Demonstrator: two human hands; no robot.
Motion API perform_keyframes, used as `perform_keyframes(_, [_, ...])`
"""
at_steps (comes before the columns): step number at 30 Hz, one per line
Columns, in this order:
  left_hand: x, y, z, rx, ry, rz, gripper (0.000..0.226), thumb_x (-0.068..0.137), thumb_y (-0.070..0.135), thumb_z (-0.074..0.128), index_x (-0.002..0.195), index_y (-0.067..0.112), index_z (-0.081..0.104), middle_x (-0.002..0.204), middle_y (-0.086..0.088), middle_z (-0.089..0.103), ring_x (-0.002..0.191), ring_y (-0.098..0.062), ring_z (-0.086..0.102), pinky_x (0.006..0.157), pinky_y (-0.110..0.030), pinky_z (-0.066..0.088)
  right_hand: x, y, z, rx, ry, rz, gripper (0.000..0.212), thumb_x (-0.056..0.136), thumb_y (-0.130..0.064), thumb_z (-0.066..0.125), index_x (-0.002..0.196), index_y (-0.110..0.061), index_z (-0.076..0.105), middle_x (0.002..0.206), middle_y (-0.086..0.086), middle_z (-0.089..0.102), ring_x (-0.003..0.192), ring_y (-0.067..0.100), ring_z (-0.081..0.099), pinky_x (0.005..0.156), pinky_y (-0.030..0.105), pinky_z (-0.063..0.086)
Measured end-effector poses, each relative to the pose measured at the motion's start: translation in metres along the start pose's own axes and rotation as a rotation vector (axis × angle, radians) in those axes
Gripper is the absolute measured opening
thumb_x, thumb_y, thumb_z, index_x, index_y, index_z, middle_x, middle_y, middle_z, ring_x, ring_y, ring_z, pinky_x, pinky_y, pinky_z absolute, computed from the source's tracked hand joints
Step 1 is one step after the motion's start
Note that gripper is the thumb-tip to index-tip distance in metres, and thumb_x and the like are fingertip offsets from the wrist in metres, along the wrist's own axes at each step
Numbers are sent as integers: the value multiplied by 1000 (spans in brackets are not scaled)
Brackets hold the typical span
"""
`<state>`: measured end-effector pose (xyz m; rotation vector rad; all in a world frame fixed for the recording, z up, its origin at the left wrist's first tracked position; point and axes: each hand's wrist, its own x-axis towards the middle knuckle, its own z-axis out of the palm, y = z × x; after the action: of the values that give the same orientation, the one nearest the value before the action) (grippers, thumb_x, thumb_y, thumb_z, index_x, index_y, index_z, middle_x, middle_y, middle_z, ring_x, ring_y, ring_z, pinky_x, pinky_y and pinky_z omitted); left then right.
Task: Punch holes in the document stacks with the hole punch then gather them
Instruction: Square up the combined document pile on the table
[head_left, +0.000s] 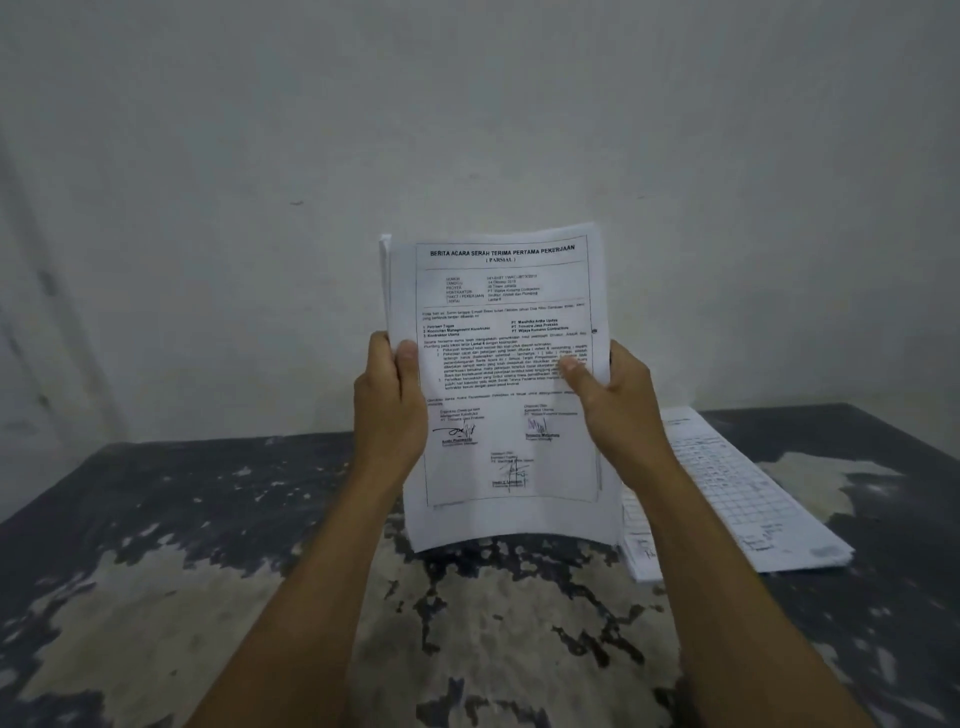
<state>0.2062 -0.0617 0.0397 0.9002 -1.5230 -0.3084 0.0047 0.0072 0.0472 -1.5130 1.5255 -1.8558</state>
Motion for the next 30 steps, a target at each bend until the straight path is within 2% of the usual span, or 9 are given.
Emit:
perform_keyframes(4, [2, 15, 23, 19, -67, -124, 31, 106, 37, 32, 90, 15, 47, 78, 2, 59, 63, -7, 53, 52, -24, 44, 13, -10, -33, -45, -55, 157, 25, 95, -23, 63, 119, -17, 68, 109, -5, 71, 97, 13, 67, 83, 29, 52])
perform_keyframes(9, [-15, 30, 77, -62, -125, -324, 29, 106, 33, 35, 94, 15, 53, 86, 6, 58, 74, -6, 56, 55, -19, 39, 23, -7, -91, -107, -114, 369, 26, 89, -25, 71, 111, -11, 70, 104, 4, 74, 85, 19, 72, 72, 28, 56])
perform_keyframes(11, [-21, 34, 98, -82, -138, -390, 29, 106, 33, 34, 98, 14, 55, 88, 7, 59, 74, -4, 57, 53, -18, 38, 24, 0, -114, -165, -120, 435, 24, 86, -23, 74, 105, -9, 70, 98, 6, 74, 83, 23, 72, 77, 33, 58])
perform_keyframes(15, [-33, 39, 138, -113, -227, -504, 32, 105, 32, 35, 102, 9, 58, 94, -1, 63, 77, -11, 60, 55, -24, 42, 24, 23, -146, -274, -73, 475, 20, 87, -15, 72, 104, -4, 69, 91, 4, 71, 71, 14, 67, 54, 21, 50])
perform_keyframes(19, [-48, 38, 174, -58, -342, -588, 31, 104, 29, 36, 107, 9, 59, 100, -4, 65, 80, -16, 62, 59, -28, 49, 24, 51, -164, -332, -21, 550, 26, 88, -7, 70, 110, 7, 65, 99, 13, 68, 70, 16, 62, 50, 20, 44])
perform_keyframes(24, [-64, 30, 204, 243, -447, -589, 42, 105, 33, 29, 129, 6, 51, 123, -14, 58, 111, -30, 55, 89, -41, 49, 24, 80, -163, -527, -22, 561, 22, 90, -3, 59, 109, 7, 64, 113, 20, 67, 95, 32, 66, 76, 33, 56])
perform_keyframes(26, [-69, 24, 210, 361, -495, -589, 45, 104, 34, 29, 133, 6, 49, 133, -15, 54, 125, -33, 46, 103, -48, 41, 23, 86, -157, -701, -52, 588, 24, 90, -11, 55, 111, -3, 63, 126, 20, 59, 109, 34, 56, 89, 39, 48])
perform_keyframes(28, [-72, 20, 214, 410, -521, -582, 46, 103, 35, 29, 134, 8, 50, 137, -15, 51, 131, -33, 42, 108, -52, 35, 21, 93, -152, -861, -104, 677, 42, 90, -20, 51, 131, -13, 54, 143, 20, 42, 129, 38, 37, 103, 45, 34])
perform_keyframes(30, [-71, 19, 216, 419, -520, -589, 45, 103, 35, 29, 134, 10, 50, 138, -14, 50, 133, -33, 38, 110, -53, 32, 19, 99, -149, -918, -140, 729, 49, 90, -25, 50, 137, -14, 47, 147, 20, 35, 133, 38, 29, 106, 47, 29])
